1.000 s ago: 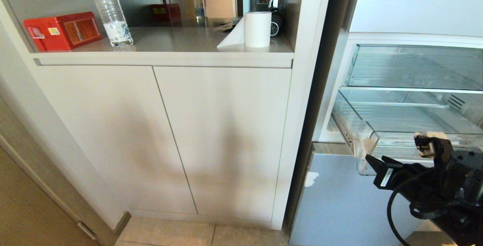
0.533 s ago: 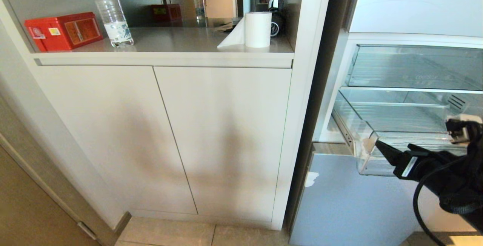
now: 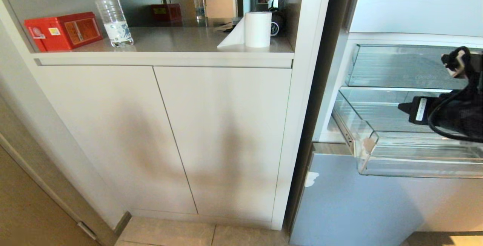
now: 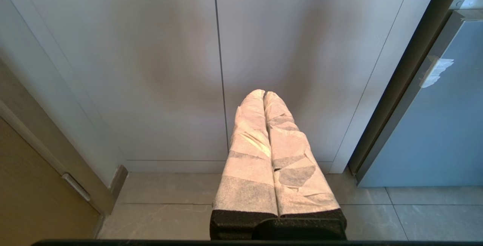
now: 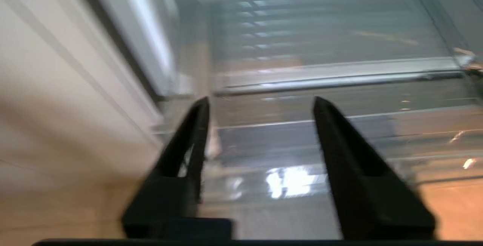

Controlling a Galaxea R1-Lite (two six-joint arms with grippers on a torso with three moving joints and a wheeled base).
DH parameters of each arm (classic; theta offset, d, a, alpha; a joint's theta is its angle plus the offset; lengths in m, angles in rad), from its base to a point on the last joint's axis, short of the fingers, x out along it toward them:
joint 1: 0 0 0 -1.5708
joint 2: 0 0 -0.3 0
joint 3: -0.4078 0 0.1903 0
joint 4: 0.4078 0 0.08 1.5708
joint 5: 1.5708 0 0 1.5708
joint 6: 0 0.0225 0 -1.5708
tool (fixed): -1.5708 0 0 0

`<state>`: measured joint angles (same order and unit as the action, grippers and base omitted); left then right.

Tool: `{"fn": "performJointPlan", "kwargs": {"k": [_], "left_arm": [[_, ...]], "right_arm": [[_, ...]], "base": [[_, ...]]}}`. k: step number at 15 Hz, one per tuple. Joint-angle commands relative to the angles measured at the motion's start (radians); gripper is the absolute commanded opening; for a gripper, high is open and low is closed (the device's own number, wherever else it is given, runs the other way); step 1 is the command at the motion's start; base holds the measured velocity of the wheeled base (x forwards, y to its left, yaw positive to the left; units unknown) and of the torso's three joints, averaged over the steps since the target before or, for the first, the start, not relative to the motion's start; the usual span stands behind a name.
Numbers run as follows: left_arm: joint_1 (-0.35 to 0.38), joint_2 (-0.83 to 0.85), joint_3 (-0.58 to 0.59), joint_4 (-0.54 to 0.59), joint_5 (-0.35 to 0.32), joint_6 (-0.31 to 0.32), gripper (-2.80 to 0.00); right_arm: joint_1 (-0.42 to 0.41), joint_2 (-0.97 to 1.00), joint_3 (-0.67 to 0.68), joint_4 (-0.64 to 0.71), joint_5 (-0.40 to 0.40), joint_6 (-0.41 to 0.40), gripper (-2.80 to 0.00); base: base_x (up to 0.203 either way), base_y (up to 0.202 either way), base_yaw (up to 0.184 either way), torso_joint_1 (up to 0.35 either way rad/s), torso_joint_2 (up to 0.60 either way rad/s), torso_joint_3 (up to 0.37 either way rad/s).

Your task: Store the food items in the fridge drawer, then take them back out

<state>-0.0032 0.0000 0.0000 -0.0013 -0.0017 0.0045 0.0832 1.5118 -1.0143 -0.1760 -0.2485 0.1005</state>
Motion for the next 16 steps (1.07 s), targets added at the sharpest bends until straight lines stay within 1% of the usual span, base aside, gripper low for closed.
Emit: {"fn": "performJointPlan", "kwargs": {"k": [1,3,6,7,8,10,13,16], "left_arm": [[0.0,0.0,0.002,0.0,0.0,0.0,-2.8],[0.0,0.0,0.002,0.0,0.0,0.0,-2.8],[0.0,0.001,0.002,0.0,0.0,0.0,-2.8],[0.0,0.001,0.002,0.0,0.0,0.0,-2.8],[0.0,0.0,0.002,0.0,0.0,0.0,-2.8],[0.0,0.001,0.002,0.0,0.0,0.0,-2.8],[0.0,0.0,0.002,0.0,0.0,0.0,-2.8],[0.0,0.0,0.002,0.0,0.0,0.0,-2.8]], "right_arm": [[-0.031,0.132,-0.09,0.034,-0.001,-0.02,-2.8],[-0.053,0.217,-0.203,0.1,-0.001,-0.048,-2.8],[-0.066,0.26,-0.337,0.307,0.013,-0.055,-2.8],[-0.07,0.276,-0.382,0.392,0.03,-0.055,-2.8],[-0.077,0.298,-0.407,0.441,0.049,-0.055,-2.8],[-0.083,0.318,-0.419,0.491,0.058,-0.054,-2.8],[-0.092,0.296,-0.44,0.612,0.062,-0.054,-2.8],[-0.108,0.24,-0.441,0.709,0.111,-0.054,-2.8]], "base": [[0.0,0.0,0.0,0.0,0.0,0.0],[0.0,0.0,0.0,0.0,0.0,0.0],[0.0,0.0,0.0,0.0,0.0,0.0],[0.0,0.0,0.0,0.0,0.0,0.0],[0.0,0.0,0.0,0.0,0.0,0.0],[0.0,0.0,0.0,0.0,0.0,0.0],[0.0,0.0,0.0,0.0,0.0,0.0],[0.0,0.0,0.0,0.0,0.0,0.0]]}}
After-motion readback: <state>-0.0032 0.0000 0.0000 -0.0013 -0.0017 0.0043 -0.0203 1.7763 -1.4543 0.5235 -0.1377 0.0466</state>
